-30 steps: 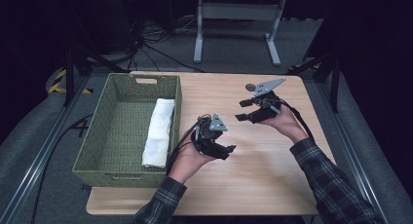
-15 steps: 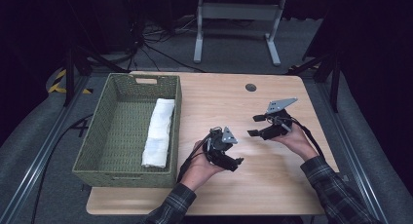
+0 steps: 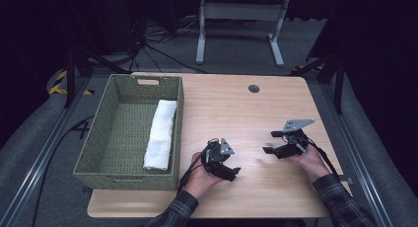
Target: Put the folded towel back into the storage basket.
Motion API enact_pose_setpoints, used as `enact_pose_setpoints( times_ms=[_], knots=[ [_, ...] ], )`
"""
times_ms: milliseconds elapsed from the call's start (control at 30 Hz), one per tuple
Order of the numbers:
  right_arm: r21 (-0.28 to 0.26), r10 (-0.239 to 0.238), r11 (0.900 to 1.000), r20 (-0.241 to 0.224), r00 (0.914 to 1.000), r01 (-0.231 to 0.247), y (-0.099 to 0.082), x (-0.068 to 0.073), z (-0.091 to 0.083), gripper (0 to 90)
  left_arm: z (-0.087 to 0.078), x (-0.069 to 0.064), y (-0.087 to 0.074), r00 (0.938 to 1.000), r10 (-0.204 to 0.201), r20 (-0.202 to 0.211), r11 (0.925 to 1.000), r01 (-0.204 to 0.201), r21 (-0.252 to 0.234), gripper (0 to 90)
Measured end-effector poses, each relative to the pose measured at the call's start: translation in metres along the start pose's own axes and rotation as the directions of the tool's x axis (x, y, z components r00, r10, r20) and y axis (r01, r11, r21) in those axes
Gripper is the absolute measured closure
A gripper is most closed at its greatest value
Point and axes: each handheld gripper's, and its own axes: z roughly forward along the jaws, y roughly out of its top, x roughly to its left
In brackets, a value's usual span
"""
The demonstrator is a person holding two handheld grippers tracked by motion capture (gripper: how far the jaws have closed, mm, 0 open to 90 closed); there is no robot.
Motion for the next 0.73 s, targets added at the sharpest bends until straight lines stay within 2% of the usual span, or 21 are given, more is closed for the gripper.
enact_pose_setpoints(
  times_ms=[133, 167, 233, 300, 367, 400, 533, 733],
  knots=[
    [0.026, 0.02, 0.9995, 0.026, 0.9995, -0.02, -0.018, 0.002, -0.006, 18.2, 0.004, -0.002, -0.002, 0.9999, 0.003, -0.017, 0.9997, -0.003, 0.026, 14.3],
    [0.024, 0.031, 0.9992, 0.031, 0.999, -0.032, -0.023, 0.001, -0.008, 16.7, 0.006, -0.001, -0.003, 0.9995, 0.019, -0.023, 0.9996, -0.019, 0.023, 14.3],
    [0.023, 0.051, 0.9984, 0.05, 0.9974, -0.052, -0.031, 0.002, -0.011, 15.9, 0.008, 0.001, -0.004, 0.9999, 0.007, -0.014, 0.9992, -0.007, 0.038, 14.2],
    [0.024, 0.049, 0.9984, 0.06, 0.997, -0.05, -0.034, 0.003, -0.012, 15.1, 0.01, 0.001, -0.005, 0.9998, 0.009, -0.017, 0.9989, -0.009, 0.047, 12.9],
    [0.034, 0.038, 0.9986, 0.086, 0.9956, -0.041, -0.04, 0.006, -0.013, 15.1, 0.011, 0.004, -0.009, 0.9997, 0.012, -0.02, 0.9998, -0.011, 0.015, 12.2],
    [0.046, 0.013, 0.9988, 0.121, 0.9926, -0.019, -0.042, 0.009, -0.012, 13.5, 0.012, 0.005, -0.01, 0.9997, 0.021, -0.016, 0.9998, -0.021, 0.006, 12.4],
    [0.02, 0.027, 0.9994, 0.117, 0.9928, -0.03, -0.047, 0.009, -0.012, 12.6, 0.01, 0.005, -0.011, 0.9995, 0.031, -0.006, 0.9995, -0.031, 0.01, 12.3],
    [0.019, 0.031, 0.9993, 0.121, 0.9921, -0.033, -0.047, 0.009, -0.012, 12.1, 0.01, 0.005, -0.012, 0.9995, 0.031, -0.004, 0.9995, -0.031, 0.011, 12.2]
  ],
)
